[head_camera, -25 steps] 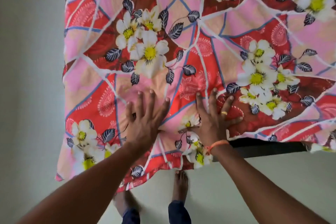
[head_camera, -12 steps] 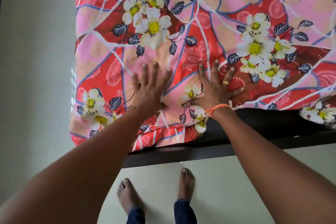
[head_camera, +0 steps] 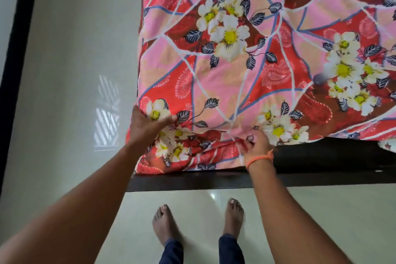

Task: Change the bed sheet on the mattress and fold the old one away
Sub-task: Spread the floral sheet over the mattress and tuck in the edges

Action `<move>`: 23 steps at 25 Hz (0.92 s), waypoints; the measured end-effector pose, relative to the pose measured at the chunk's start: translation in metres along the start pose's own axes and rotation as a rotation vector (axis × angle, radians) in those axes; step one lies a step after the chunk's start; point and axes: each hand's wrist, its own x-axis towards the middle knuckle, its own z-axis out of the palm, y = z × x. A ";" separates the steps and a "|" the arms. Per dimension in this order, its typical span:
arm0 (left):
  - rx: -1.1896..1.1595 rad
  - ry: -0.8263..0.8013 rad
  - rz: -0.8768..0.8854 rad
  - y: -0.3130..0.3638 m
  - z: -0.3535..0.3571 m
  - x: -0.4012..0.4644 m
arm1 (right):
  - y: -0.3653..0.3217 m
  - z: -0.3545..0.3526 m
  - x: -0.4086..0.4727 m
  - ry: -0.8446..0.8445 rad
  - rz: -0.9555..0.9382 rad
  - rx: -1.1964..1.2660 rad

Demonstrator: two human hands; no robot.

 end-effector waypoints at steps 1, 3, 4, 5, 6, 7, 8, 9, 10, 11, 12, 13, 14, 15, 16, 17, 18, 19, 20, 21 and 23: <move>0.007 -0.003 -0.037 -0.003 -0.011 0.011 | -0.008 0.000 0.010 0.054 -0.011 0.015; 0.019 -0.017 -0.088 -0.014 -0.017 0.021 | -0.025 -0.012 0.024 0.103 -0.074 0.061; 0.006 0.008 -0.082 -0.025 -0.011 0.019 | -0.023 -0.021 0.035 0.091 -0.097 0.019; 0.053 0.067 -0.112 -0.038 0.002 0.012 | -0.019 -0.029 0.037 0.048 -0.102 -0.018; 0.113 0.122 -0.157 -0.053 0.020 -0.001 | -0.010 -0.037 0.038 0.037 -0.097 -0.108; 0.171 0.141 -0.222 -0.067 0.040 -0.019 | 0.002 -0.043 0.038 0.059 -0.103 -0.238; 0.200 0.116 -0.254 -0.075 0.057 -0.038 | 0.012 -0.044 0.039 0.081 -0.123 -0.368; 0.253 0.054 -0.221 -0.078 0.072 -0.056 | 0.017 -0.042 0.034 0.118 -0.164 -0.467; 0.326 -0.032 -0.127 -0.084 0.088 -0.066 | 0.018 -0.037 0.030 0.170 -0.233 -0.557; 0.415 -0.145 -0.030 -0.085 0.103 -0.075 | 0.015 -0.035 0.027 0.194 -0.297 -0.591; 0.461 -0.248 0.031 -0.084 0.118 -0.081 | 0.008 -0.033 0.024 0.188 -0.301 -0.520; 0.467 -0.347 0.039 -0.079 0.132 -0.086 | 0.001 -0.031 0.012 0.112 -0.269 -0.345; 0.408 -0.440 0.015 -0.069 0.146 -0.092 | -0.005 -0.032 -0.001 -0.044 -0.206 -0.103; 0.240 -0.509 -0.041 -0.057 0.161 -0.098 | -0.008 -0.035 -0.014 -0.217 -0.113 0.101; -0.022 -0.553 -0.162 -0.040 0.177 -0.102 | -0.010 -0.037 -0.029 -0.365 -0.023 0.207; -0.314 -0.573 -0.331 -0.024 0.191 -0.104 | -0.009 -0.038 -0.040 -0.443 0.015 0.192; -0.556 -0.588 -0.500 -0.010 0.209 -0.106 | -0.010 -0.044 -0.042 -0.477 0.005 0.150; -0.726 -0.577 -0.601 0.002 0.226 -0.106 | -0.014 -0.050 -0.042 -0.483 -0.017 0.107; -0.809 -0.515 -0.651 0.010 0.238 -0.103 | -0.022 -0.056 -0.039 -0.466 -0.044 0.103; -0.878 -0.419 -0.679 0.017 0.247 -0.095 | -0.035 -0.063 -0.032 -0.432 -0.057 0.154; -0.959 -0.284 -0.632 0.024 0.252 -0.071 | -0.066 -0.081 0.000 -0.245 -0.048 0.331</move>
